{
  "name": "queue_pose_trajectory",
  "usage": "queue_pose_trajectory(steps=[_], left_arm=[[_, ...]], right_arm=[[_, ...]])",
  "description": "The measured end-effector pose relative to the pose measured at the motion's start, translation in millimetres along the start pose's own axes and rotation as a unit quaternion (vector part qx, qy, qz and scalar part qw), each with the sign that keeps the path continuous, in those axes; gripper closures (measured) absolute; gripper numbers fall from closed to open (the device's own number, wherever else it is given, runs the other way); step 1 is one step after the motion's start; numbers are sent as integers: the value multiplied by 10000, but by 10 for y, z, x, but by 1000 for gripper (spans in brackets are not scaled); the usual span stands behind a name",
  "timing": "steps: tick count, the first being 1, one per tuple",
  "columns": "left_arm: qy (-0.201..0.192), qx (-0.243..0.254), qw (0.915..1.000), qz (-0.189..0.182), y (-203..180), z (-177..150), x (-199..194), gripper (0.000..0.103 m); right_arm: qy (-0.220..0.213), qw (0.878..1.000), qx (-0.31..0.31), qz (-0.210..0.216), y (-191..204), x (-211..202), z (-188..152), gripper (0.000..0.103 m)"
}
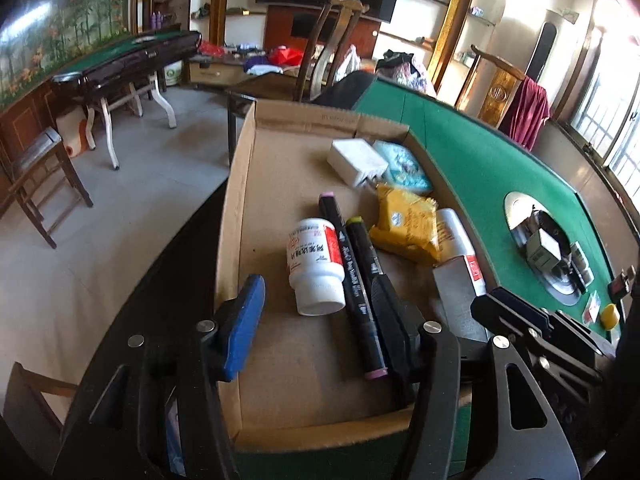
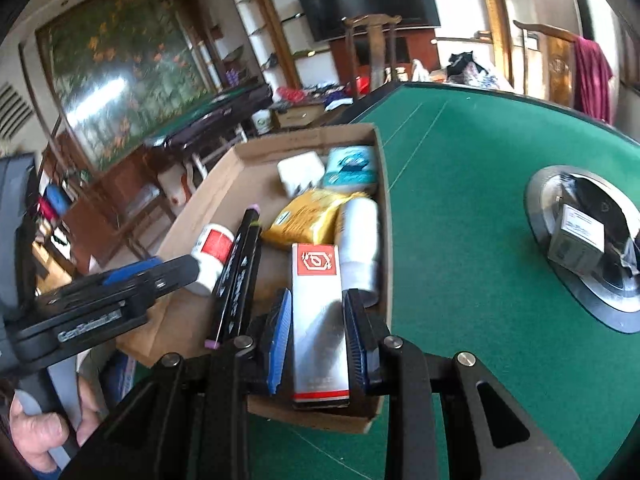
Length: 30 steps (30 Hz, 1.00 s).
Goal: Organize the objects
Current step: 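Open the right gripper to drop the glue box into the tray, then grasp the yellow round tin with the right gripper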
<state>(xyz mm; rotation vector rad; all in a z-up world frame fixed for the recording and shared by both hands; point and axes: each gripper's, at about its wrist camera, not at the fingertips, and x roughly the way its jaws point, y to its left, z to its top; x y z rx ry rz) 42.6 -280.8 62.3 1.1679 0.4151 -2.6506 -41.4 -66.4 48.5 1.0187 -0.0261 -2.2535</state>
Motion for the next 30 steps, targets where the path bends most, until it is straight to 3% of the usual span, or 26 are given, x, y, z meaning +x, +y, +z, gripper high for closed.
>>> queue_pose_trajectory(steps=[7, 22, 30], left_arm=[[-188, 141, 9997, -42, -111, -15, -207, 47], [-355, 255, 9990, -33, -240, -77, -465, 47], [-440, 343, 9982, -209, -349, -120, -554, 47]], right_arm=[[-180, 9990, 407, -60, -142, -88, 34, 76], [-335, 9977, 585, -78, -259, -261, 0, 76], [-453, 9962, 730, -151, -366, -413, -52, 76]])
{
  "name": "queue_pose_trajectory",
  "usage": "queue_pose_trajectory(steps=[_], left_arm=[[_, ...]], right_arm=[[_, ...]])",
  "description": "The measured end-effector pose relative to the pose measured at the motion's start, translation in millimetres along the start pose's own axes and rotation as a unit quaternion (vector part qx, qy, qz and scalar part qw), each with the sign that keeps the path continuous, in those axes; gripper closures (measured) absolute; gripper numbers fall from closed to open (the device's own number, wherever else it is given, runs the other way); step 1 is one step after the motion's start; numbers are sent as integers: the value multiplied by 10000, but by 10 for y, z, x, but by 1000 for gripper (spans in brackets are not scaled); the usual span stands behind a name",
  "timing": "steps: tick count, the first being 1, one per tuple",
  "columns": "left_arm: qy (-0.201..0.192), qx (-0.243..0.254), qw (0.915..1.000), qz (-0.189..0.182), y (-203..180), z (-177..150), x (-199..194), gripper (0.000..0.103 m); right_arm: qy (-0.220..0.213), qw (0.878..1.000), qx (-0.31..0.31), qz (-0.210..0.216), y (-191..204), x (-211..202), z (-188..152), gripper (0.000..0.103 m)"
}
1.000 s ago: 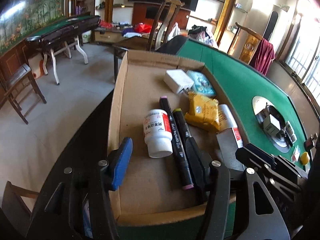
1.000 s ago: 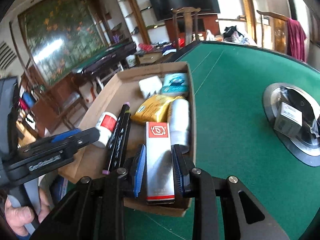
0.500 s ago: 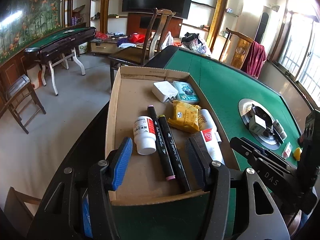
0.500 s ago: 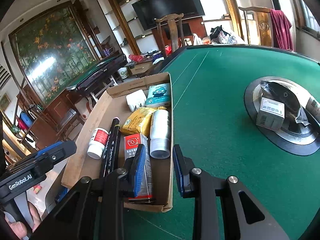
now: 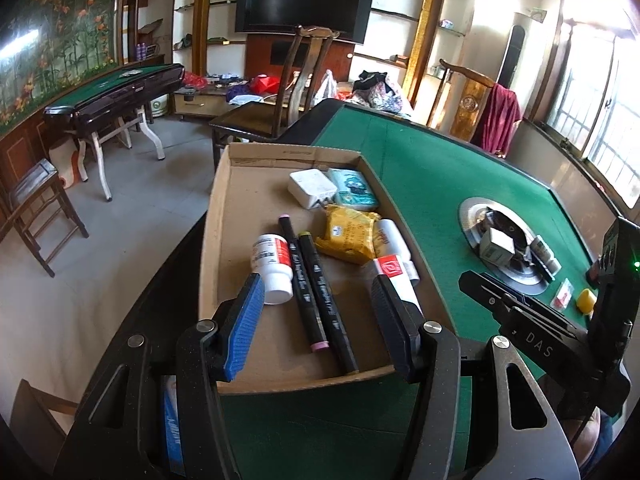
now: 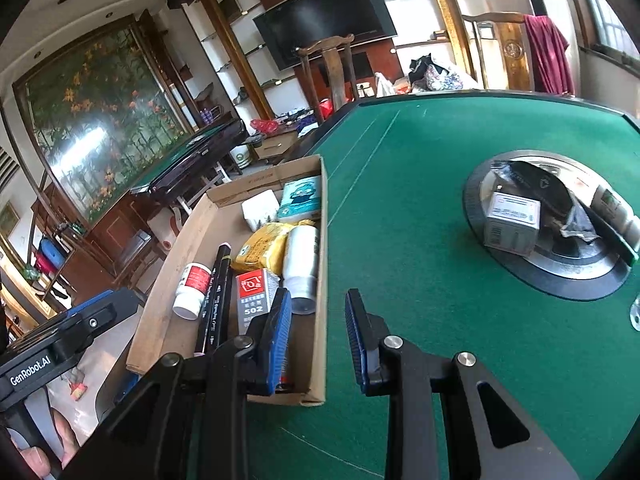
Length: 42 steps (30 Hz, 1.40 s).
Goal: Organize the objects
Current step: 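Grasp the yellow round tin with the right gripper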
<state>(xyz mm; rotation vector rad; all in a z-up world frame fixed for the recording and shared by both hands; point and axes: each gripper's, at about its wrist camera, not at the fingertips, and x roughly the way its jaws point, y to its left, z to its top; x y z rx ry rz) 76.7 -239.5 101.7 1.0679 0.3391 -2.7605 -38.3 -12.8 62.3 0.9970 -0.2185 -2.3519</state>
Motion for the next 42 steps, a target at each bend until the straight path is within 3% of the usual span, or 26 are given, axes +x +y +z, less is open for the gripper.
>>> queue_pose_trajectory(steps=[5, 12, 14, 17, 21, 24, 29, 31, 34, 35, 37, 38, 42], left_arm=[[25, 107, 9995, -286, -169, -12, 33, 47], [239, 611, 9934, -939, -780, -101, 233, 47], [297, 795, 9901, -1115, -1007, -143, 312, 47], [494, 1044, 9838, -1374, -1329, -232, 467, 47], [739, 1431, 9740, -1593, -1681, -399, 595, 47], [819, 1633, 9680, -1722, -1826, -467, 614, 47], [857, 1679, 9658, -1778, -1847, -467, 623, 47], [885, 1715, 9651, -1771, -1851, -466, 634, 47], [919, 1729, 9644, -1777, -1852, -481, 651, 47], [930, 1750, 9639, -1778, -1857, -481, 652, 47], [919, 1795, 9631, -1783, -1882, -479, 651, 47], [932, 1848, 9618, -1794, -1911, -473, 652, 47], [992, 2097, 9494, -2119, -2166, -385, 644, 47]], right_arm=[[-246, 9993, 219, -151, -230, -249, 17, 76], [-662, 9902, 939, -788, -1030, -801, 93, 75], [-851, 9825, 1184, -1161, -1327, -1018, 109, 72], [-1064, 9613, 1798, -1797, -1951, -1367, 97, 67], [-870, 9315, 2219, -2749, -2539, -1607, 87, 67], [-665, 9217, 2463, -2921, -2800, -1645, 58, 67], [-368, 9189, 2485, -3041, -2822, -1486, 80, 51], [-244, 9200, 2385, -3100, -2797, -1380, 107, 51], [-101, 9125, 2270, -3402, -2789, -1284, 85, 51], [-64, 9107, 2251, -3462, -2810, -1262, 79, 52], [-4, 9080, 2205, -3564, -2842, -1226, 31, 68], [7, 9091, 2169, -3558, -2846, -1229, 13, 70], [-370, 9183, 2236, -3247, -2805, -1386, -13, 71]])
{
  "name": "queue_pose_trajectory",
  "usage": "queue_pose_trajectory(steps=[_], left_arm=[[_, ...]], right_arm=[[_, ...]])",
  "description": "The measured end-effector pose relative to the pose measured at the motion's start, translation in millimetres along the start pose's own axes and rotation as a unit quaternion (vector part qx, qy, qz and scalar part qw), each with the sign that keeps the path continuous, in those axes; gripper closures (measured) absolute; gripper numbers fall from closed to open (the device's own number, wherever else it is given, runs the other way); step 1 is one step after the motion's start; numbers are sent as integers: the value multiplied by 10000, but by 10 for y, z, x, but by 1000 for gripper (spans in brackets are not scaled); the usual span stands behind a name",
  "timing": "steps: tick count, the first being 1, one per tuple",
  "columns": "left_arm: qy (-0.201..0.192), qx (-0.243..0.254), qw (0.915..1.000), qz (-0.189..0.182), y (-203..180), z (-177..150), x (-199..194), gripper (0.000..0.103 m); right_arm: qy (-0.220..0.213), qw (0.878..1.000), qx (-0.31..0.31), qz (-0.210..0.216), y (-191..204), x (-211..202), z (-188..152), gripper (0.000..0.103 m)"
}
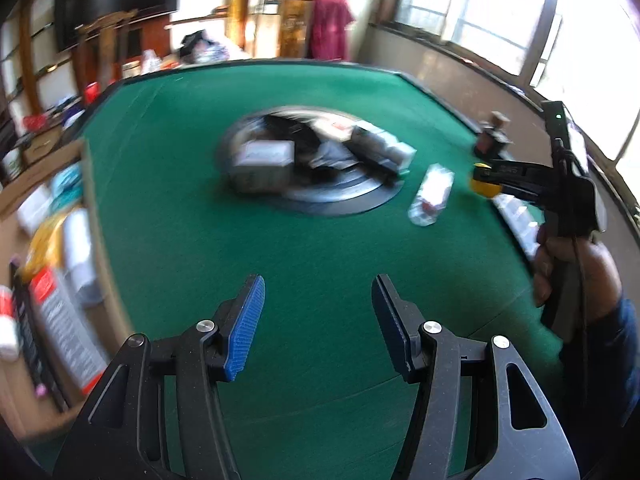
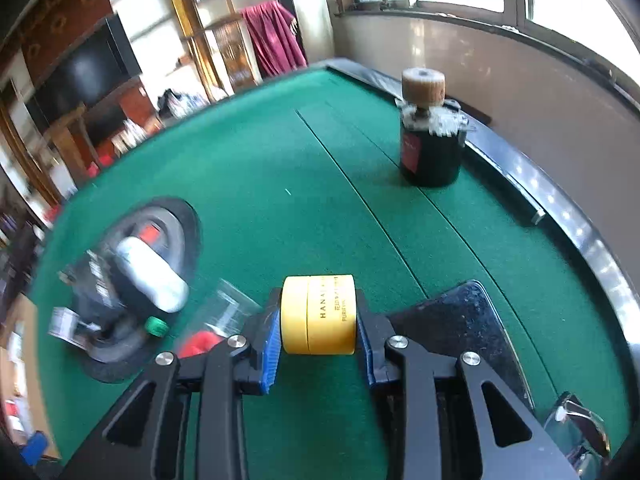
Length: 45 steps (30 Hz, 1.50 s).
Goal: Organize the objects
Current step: 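Grasp the yellow round tin with the right gripper, then grasp the clear red candle package with the left gripper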
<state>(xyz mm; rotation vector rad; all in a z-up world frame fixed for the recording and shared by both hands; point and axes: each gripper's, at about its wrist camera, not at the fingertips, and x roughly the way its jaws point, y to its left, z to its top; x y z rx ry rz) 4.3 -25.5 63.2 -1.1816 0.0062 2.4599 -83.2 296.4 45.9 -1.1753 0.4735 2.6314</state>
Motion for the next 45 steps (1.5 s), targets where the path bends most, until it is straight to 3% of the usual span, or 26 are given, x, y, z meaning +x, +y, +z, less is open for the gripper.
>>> queue_pose_trajectory(steps=[4, 8, 12, 17, 20, 24, 28, 29, 37, 45], left_arm=[[200, 557, 9963, -624, -402, 366, 197, 47], [414, 1374, 9867, -765, -849, 665, 504, 46], [715, 1985, 9752, -665, -1189, 815, 887, 46], [930, 2406, 9659, -222, -1411, 848, 1278, 46], [1078, 2344, 9657, -306, -1399, 864, 1465, 46], [1086, 2239, 9658, -725, -1392, 887, 1570, 48], [1028, 2069, 9709, -632, -1373, 883, 1605, 74], [1016, 2019, 9722, -604, -1357, 868, 1588, 76], [897, 1337, 9859, -467, -1083, 478, 1225, 76], [753, 1041, 9916, -176, -716, -1, 807, 76]], right_arm=[[-364, 9984, 217, 383, -74, -168, 76, 71], [-468, 9947, 553, 730, -255, -223, 124, 71], [-629, 9901, 900, 879, -423, -341, 155, 71], [-761, 9843, 1174, 1077, -506, -417, 219, 71], [-769, 9825, 1245, 1151, -537, -448, 249, 71], [-725, 9823, 1239, 1206, -510, -445, 259, 71], [-702, 9823, 1229, 1227, -494, -433, 254, 71], [-700, 9825, 1216, 1221, -492, -428, 259, 71], [-646, 9857, 829, 1320, -303, -423, 219, 71], [-193, 9849, 4, 1722, 158, -313, 15, 71]])
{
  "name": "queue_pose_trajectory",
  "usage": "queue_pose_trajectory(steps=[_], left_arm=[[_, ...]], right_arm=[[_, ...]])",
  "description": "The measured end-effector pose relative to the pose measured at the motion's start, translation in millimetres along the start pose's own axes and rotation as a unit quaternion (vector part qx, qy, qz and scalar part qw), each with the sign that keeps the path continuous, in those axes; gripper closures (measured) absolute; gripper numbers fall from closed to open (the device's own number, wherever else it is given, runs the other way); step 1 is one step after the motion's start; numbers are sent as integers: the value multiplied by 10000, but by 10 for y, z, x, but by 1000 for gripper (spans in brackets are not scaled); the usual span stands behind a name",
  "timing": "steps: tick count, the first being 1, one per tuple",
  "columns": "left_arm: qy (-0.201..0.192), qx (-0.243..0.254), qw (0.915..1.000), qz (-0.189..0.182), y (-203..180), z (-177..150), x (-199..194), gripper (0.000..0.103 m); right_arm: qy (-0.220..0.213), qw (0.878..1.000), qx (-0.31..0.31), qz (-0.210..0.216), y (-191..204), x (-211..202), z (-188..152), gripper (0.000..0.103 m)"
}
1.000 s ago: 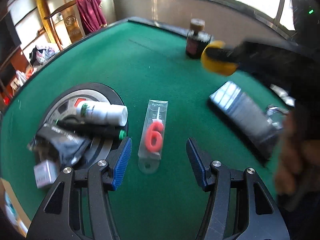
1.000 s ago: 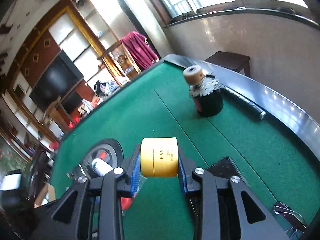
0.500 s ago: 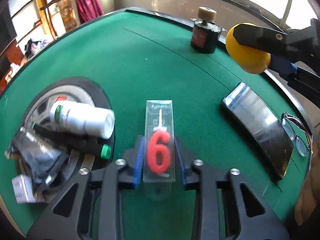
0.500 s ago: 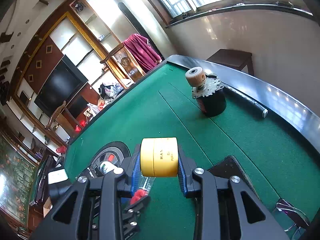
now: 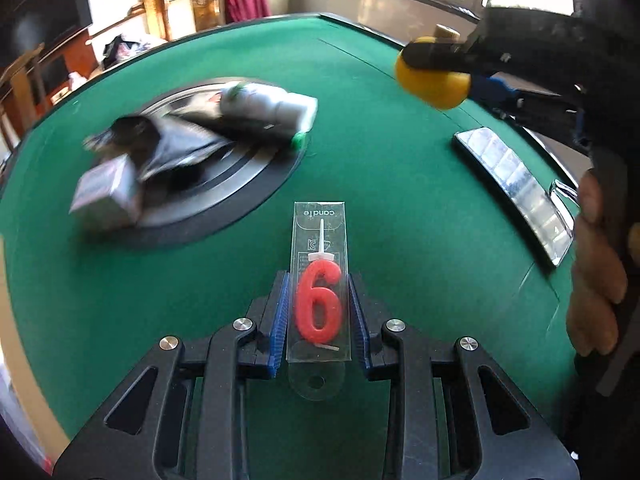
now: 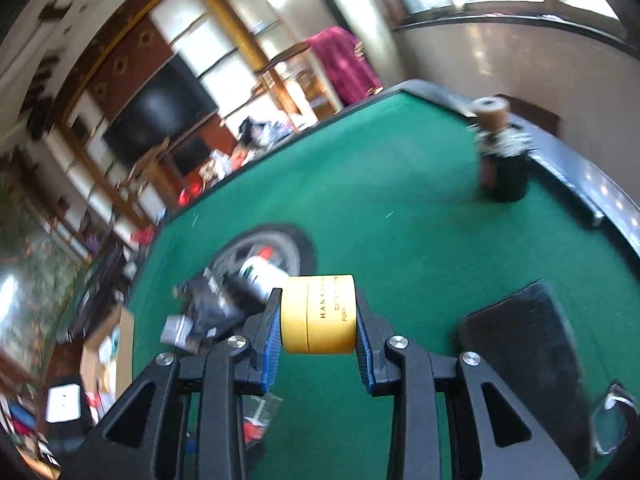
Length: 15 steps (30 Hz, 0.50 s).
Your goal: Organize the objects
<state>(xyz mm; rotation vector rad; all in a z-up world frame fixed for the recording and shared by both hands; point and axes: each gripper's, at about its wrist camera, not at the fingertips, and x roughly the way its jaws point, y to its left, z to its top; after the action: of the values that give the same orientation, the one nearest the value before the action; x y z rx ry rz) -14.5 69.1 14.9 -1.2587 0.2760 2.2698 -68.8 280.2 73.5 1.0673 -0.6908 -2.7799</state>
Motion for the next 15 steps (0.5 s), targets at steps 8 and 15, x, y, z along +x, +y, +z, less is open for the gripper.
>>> queue_pose_trajectory(steps=[8, 15], left_arm=[[-277, -141, 9995, 23, 65, 42, 132, 76], [-524, -509, 9973, -109, 289, 66, -9, 76]], right_arm=[[364, 9980, -517, 82, 278, 174, -176, 71], [303, 9983, -494, -13, 271, 165, -182, 71]])
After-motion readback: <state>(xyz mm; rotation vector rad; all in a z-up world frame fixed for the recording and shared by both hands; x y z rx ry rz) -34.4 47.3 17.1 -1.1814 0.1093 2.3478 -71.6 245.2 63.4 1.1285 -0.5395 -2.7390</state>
